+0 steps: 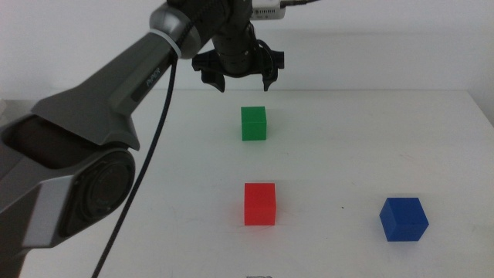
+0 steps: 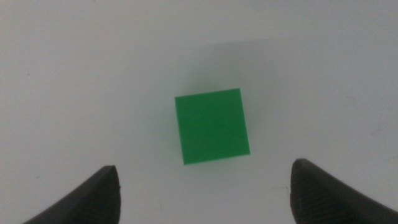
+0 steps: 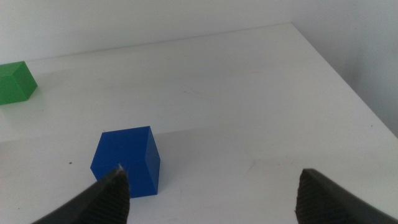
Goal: Stack red cubes first, then green, then blue cubes in a specific spot.
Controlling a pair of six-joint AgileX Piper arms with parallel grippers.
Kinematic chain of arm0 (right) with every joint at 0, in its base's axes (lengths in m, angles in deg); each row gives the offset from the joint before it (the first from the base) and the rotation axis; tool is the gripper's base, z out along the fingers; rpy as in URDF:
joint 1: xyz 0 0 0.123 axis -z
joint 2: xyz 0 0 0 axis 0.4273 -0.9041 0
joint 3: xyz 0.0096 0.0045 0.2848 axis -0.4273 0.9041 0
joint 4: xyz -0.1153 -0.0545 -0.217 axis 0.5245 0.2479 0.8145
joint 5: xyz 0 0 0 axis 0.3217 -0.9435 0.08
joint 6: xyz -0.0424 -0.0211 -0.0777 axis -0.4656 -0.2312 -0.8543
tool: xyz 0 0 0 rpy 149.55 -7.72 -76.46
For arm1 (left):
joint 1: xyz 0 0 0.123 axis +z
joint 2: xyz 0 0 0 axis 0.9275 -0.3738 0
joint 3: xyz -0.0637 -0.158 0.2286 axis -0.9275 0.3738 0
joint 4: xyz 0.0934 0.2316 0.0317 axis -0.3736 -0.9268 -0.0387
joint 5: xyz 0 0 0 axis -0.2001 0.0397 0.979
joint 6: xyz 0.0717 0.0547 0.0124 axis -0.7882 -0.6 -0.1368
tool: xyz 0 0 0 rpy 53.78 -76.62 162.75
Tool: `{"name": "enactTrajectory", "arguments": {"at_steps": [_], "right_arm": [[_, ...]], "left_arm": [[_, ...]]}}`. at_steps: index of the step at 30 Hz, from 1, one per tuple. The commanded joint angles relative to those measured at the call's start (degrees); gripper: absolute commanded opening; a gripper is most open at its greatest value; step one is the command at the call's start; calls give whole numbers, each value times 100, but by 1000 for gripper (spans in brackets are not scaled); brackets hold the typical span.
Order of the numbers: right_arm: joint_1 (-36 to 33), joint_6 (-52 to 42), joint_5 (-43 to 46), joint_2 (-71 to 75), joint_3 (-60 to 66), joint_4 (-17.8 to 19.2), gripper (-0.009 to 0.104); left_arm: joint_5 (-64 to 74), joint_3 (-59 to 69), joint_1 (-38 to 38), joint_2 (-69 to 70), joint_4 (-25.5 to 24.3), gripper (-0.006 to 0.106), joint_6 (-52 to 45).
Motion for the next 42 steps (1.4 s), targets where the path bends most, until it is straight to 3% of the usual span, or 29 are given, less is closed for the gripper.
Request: {"name": "enactTrajectory", "arguments": {"at_steps": [1,12,42], "right_arm": [[33,-61,434,131,-104,68,71],[33,-61,434,131,-104,68,71],[33,-61,434,131,-104,68,71]], "left_arm": [[-340,-187,-6,315,31,94,-1],[-778,-187,-17,-36,271,94,-1],[-1296,-181,-17,-757,248,93,-1]]}}
